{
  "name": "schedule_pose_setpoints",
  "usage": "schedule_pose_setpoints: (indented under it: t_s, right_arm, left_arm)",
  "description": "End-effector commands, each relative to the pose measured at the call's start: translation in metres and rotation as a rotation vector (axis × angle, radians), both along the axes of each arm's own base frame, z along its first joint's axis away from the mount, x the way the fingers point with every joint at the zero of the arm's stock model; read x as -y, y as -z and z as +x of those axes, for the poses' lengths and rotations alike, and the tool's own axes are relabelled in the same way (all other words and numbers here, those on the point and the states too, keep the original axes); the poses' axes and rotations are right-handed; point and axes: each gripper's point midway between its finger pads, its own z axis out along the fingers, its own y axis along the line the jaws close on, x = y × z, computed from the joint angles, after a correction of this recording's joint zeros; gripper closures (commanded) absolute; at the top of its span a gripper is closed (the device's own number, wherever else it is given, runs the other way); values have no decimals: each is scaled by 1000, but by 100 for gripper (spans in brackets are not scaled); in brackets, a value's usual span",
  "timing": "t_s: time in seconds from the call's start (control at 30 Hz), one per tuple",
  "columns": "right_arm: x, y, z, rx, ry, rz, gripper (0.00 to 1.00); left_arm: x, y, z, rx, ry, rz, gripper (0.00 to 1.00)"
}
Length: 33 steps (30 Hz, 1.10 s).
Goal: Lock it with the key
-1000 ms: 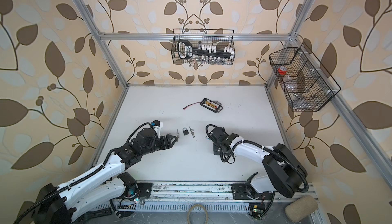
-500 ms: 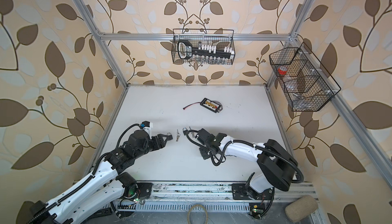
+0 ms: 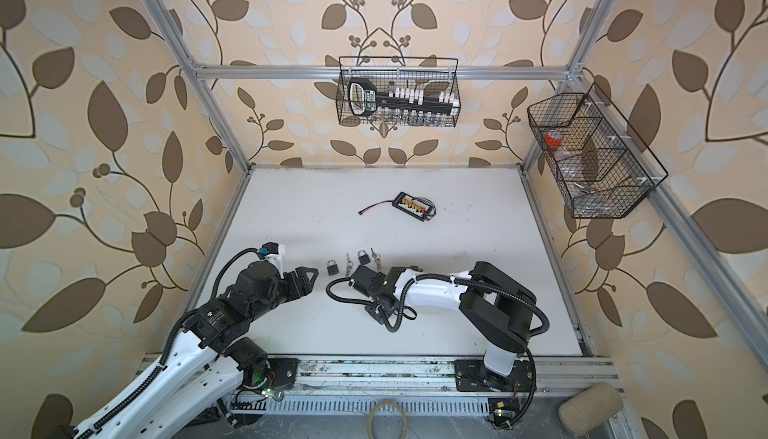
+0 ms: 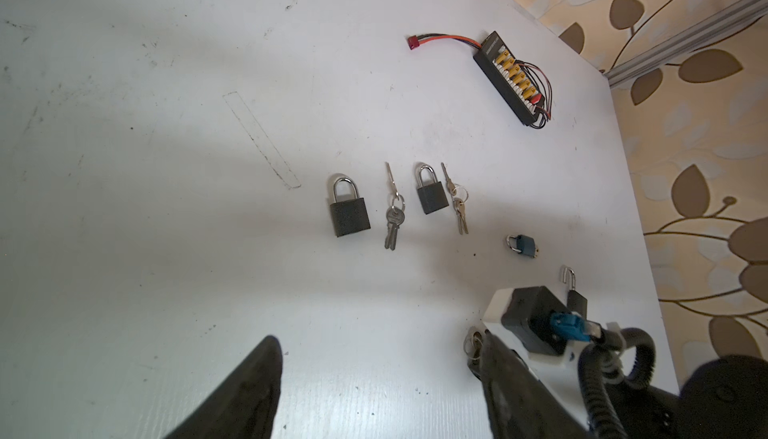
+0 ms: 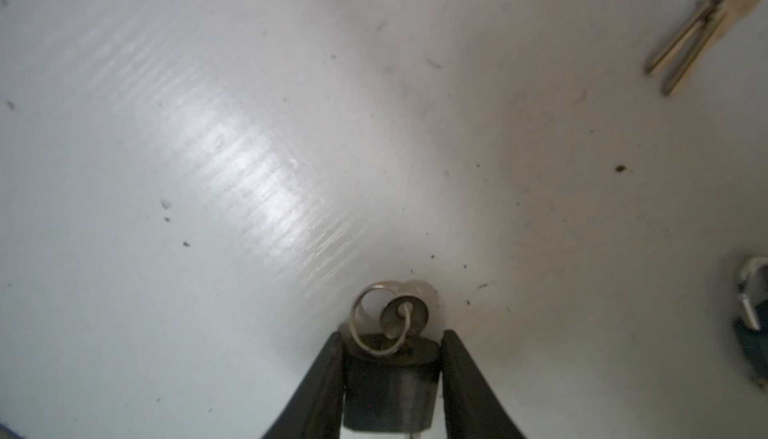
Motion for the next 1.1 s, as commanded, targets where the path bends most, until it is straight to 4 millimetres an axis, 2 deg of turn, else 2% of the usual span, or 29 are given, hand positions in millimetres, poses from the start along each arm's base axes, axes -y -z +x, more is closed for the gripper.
schedule_pose_setpoints:
  t_s: [0.0,0.13,0.2,0.27,0.33,0.47,0.57,0.67,0.87,1.07]
  right_arm:
    - [3,-4,3,24,6,-19,50]
    - [-8,-47,11,105,68,147,31]
    - [-6,-70,11,120,139,271,29]
    - [7,-78,6,80,248,402,30]
    - [23,-76,1,31,353,500,31]
    - [58,-60,-11,-53,532,632,34]
    - [64,-48,-20,-151,566,724,37]
    - [66,-40,-24,-214,588,766,41]
    - [60,-29,-27,-303,577,829,48]
    - [58,-17,-29,-332,568,812,54]
  left_arm:
    - [3,-7,3,13,23,15,25]
    - [16,-4,7,8,98,24,24]
    - [28,-3,10,4,151,12,25]
    - [45,-2,12,0,223,-3,26]
    - [63,-1,12,7,295,-3,28]
    - [103,6,5,19,442,21,30]
    - [129,11,-3,23,534,5,31]
    - [147,19,-10,10,598,-5,36]
    - [162,33,-17,-32,649,-10,39]
    - [164,37,-19,-41,649,-17,39]
